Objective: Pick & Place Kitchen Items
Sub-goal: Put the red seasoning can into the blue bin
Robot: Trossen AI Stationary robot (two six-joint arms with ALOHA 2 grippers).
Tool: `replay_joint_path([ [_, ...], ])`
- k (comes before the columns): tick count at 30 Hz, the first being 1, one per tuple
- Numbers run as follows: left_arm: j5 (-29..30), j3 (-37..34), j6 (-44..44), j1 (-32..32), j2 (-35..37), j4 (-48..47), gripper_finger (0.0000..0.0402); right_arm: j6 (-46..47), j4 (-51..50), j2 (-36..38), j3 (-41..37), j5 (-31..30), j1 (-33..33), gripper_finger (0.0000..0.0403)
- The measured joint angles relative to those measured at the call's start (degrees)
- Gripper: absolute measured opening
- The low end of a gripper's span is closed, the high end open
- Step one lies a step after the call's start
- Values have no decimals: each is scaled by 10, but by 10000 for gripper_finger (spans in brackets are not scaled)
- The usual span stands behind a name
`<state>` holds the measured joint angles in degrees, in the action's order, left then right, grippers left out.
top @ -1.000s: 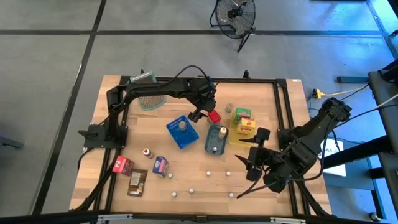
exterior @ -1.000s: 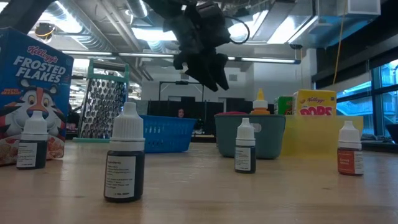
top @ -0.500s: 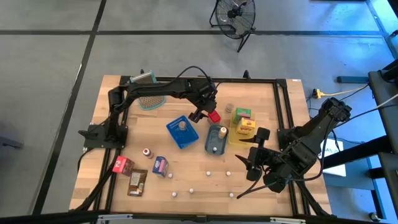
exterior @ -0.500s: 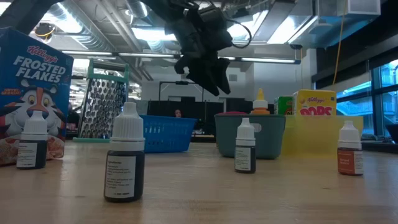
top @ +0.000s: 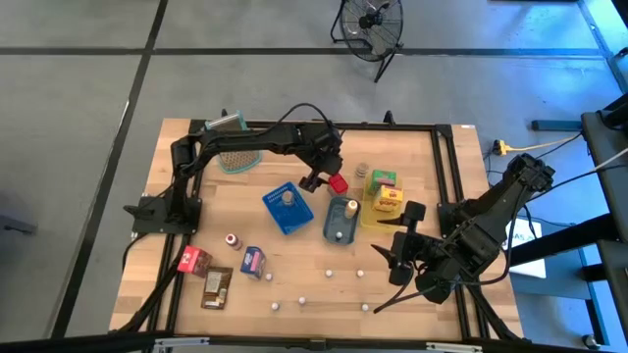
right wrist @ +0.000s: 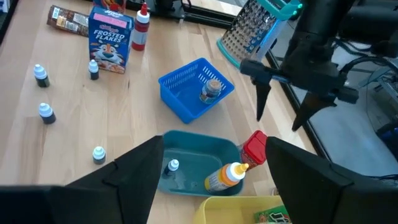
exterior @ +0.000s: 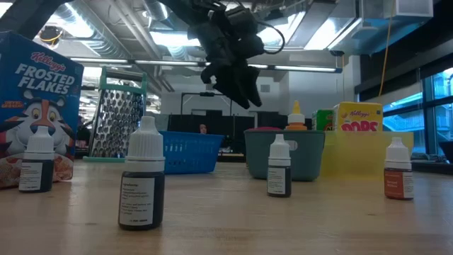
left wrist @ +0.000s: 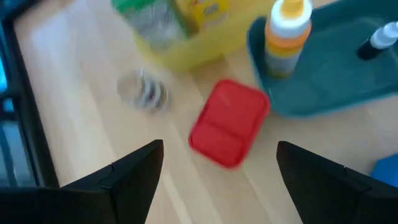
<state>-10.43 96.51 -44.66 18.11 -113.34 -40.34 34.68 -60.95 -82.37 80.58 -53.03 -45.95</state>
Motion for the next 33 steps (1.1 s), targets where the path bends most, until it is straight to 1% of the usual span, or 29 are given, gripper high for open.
replay_joint_path([
  [5,53,0,56,-5,21,-71,310,-2,18,-1,0,55,2,284],
  [7,56,0,87,-5,36,-121,310,-5,35,-2,0,72,2,284],
  [11,45,-1,157,-14,77,-173,310,-23,62,-9,0,81,6,284],
  [13,43,-14,199,-25,107,-166,311,-26,65,-9,-1,77,14,284],
  [16,52,-41,257,-43,157,-157,310,-28,69,-9,5,34,40,284],
  [20,89,-106,323,-75,242,-122,311,-39,60,-9,46,33,96,284],
  [24,141,-196,374,-109,336,-46,311,-44,35,-9,94,114,189,284],
  [27,166,-268,403,-128,401,24,310,-47,19,-9,122,176,270,284],
  [31,174,-359,442,-142,470,110,311,-46,16,-9,135,315,387,284],
  [33,175,-398,453,-149,499,146,310,-45,17,-9,136,371,439,284],
])
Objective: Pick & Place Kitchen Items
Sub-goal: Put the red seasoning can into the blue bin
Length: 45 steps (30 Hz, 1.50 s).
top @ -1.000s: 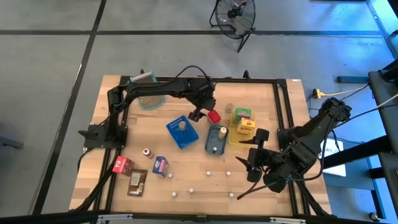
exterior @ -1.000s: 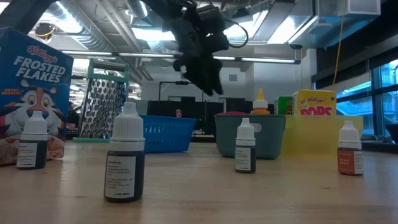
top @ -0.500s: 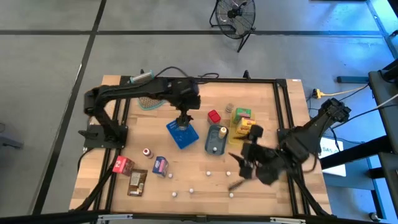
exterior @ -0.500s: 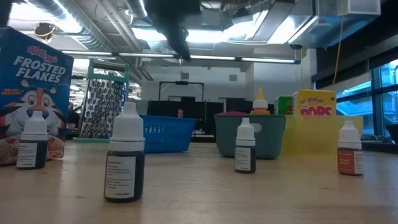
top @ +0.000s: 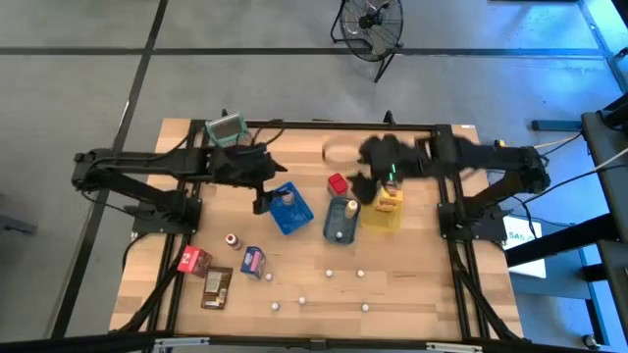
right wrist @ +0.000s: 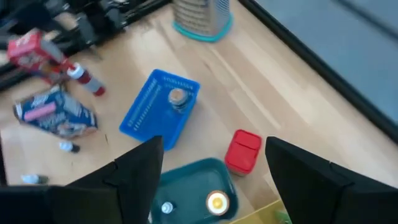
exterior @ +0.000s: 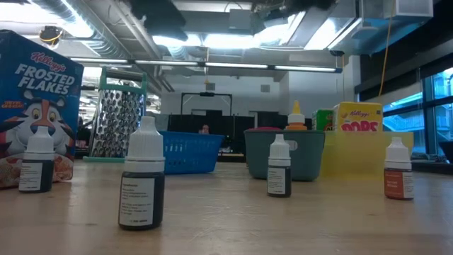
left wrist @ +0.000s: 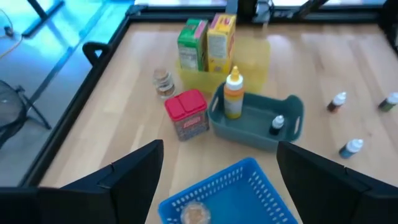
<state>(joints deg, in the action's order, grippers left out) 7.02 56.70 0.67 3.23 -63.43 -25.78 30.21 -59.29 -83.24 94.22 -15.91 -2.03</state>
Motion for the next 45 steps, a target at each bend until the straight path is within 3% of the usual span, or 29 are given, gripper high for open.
replay_joint_path([
  [5,0,-83,-7,-14,52,73,310,-16,0,-22,1,74,85,284],
  [12,1,-150,-13,-16,87,117,310,-43,29,-91,1,101,115,284],
  [24,9,-193,15,-16,89,125,310,-37,25,-227,0,80,125,284],
  [45,9,-199,16,-23,90,127,308,-22,-4,-287,0,95,126,284],
])
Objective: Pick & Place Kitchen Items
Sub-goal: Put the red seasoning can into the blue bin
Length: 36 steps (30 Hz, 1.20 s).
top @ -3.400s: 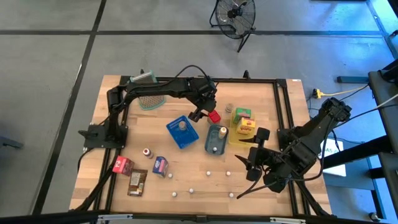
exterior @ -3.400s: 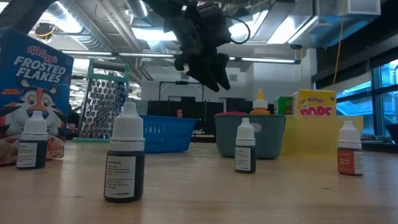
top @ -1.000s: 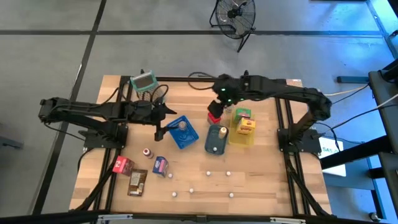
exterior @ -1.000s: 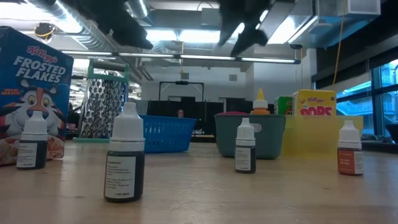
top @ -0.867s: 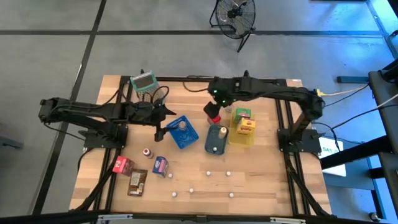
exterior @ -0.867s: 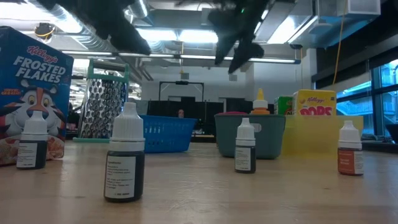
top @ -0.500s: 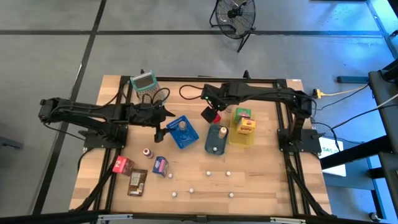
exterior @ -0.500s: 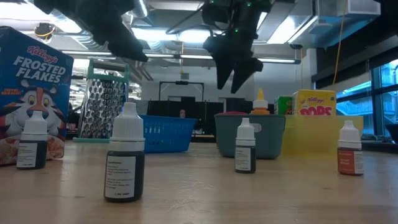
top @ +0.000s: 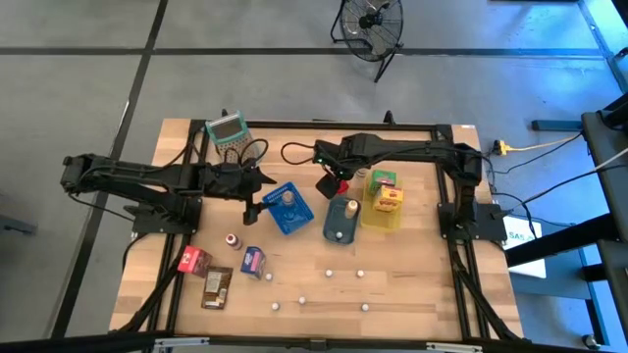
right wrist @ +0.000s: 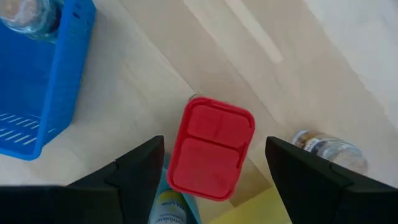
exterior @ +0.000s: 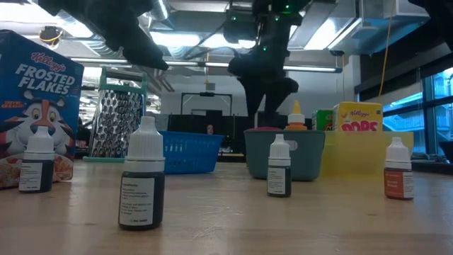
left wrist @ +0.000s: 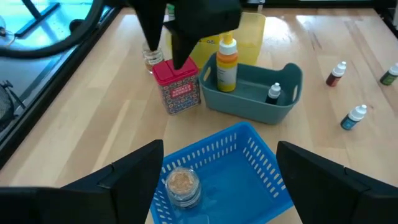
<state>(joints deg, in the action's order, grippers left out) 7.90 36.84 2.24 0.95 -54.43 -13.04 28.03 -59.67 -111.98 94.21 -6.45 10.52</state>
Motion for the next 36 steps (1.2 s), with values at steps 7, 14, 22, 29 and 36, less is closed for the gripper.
replay_joint_path([
  [7,0,0,0,-11,0,0,308,0,1,-23,0,14,0,284],
  [14,0,0,0,-13,0,0,308,0,-1,-32,1,23,0,284],
  [22,0,0,0,-13,0,0,308,0,-1,-34,1,22,-1,284],
  [29,0,0,0,-13,0,0,308,-1,-2,-34,1,16,-1,284],
  [36,0,0,0,-13,0,0,308,-2,-6,-34,1,10,-1,284],
])
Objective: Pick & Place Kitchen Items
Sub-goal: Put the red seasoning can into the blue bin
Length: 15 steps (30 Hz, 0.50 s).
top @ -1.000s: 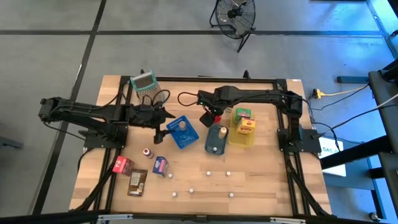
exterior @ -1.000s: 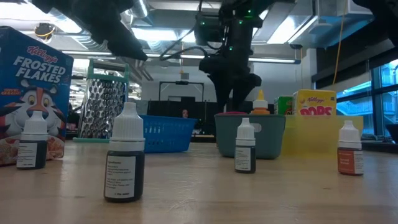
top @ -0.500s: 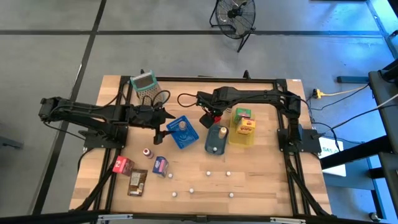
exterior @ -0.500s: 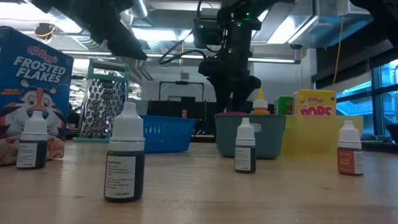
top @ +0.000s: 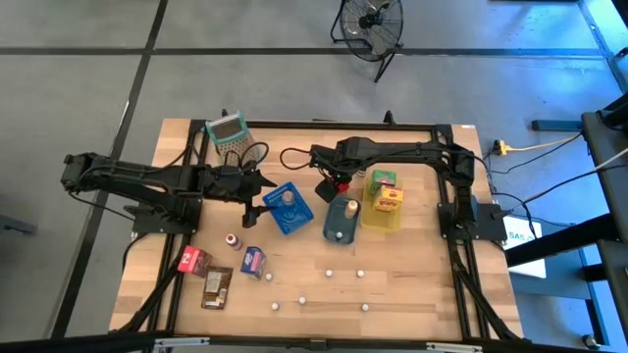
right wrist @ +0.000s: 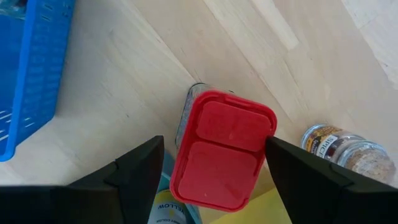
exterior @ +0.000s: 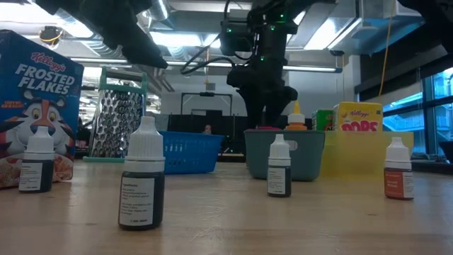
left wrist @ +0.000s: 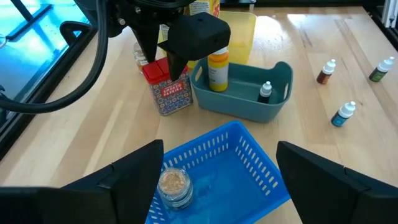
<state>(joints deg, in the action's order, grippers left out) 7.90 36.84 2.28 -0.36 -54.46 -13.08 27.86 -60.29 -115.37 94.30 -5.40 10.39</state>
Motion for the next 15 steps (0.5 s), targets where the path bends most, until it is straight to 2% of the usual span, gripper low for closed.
replay_joint_path([
  [15,0,0,-4,0,0,0,308,-8,-11,1,26,-2,-7,273],
])
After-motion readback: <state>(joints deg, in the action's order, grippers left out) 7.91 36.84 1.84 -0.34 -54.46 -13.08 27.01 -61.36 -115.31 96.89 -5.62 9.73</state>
